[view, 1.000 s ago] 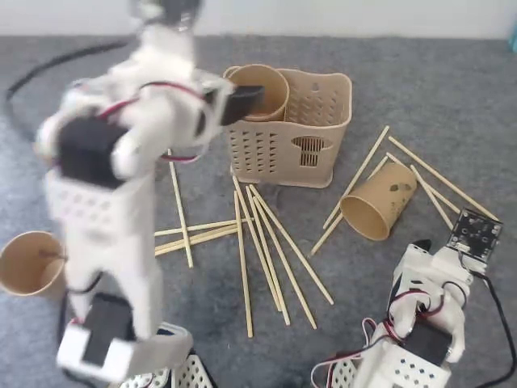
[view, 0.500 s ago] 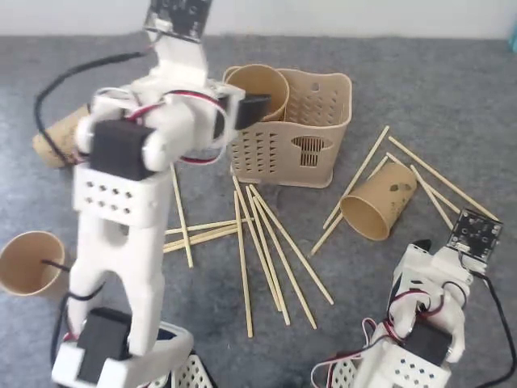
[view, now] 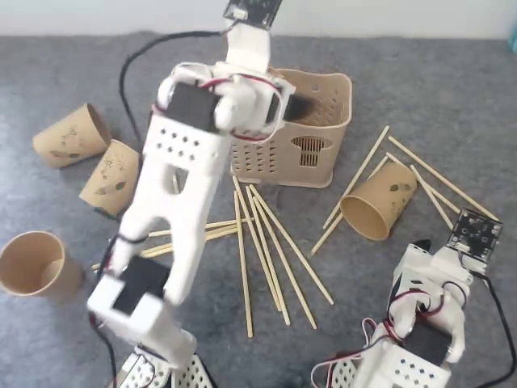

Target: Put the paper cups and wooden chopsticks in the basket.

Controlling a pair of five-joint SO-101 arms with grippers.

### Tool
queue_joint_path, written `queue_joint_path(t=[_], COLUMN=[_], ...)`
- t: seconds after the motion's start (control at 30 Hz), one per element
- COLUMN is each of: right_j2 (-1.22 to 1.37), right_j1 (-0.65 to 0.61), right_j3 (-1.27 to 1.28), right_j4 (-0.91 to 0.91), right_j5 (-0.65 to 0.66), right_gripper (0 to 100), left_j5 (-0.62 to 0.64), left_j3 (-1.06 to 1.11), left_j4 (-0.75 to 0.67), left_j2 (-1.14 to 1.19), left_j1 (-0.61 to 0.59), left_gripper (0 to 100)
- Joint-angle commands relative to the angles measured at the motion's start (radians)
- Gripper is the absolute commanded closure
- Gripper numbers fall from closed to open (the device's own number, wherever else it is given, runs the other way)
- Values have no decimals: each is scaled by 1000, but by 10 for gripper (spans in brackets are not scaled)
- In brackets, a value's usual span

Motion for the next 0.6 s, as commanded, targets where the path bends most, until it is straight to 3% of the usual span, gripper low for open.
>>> queue_joint_path(t=[0.0,0.1,0.33,0.57], right_j2=[-13,-13,-13,-13], right_j1=[-5,-2,-1,-1], right_j3=[-6,-6,-6,-6], right_j4=[-16,-16,-16,-16], right_j5=[17,17,17,17], right_gripper=[889,889,889,889], left_j5=[6,2,-26,-29], left_j3=[-163,-245,-377,-483], left_j4=[34,68,110,169], left_j2=[95,186,344,367], left_j1=[9,9,-3,9], left_gripper=[684,697,843,953])
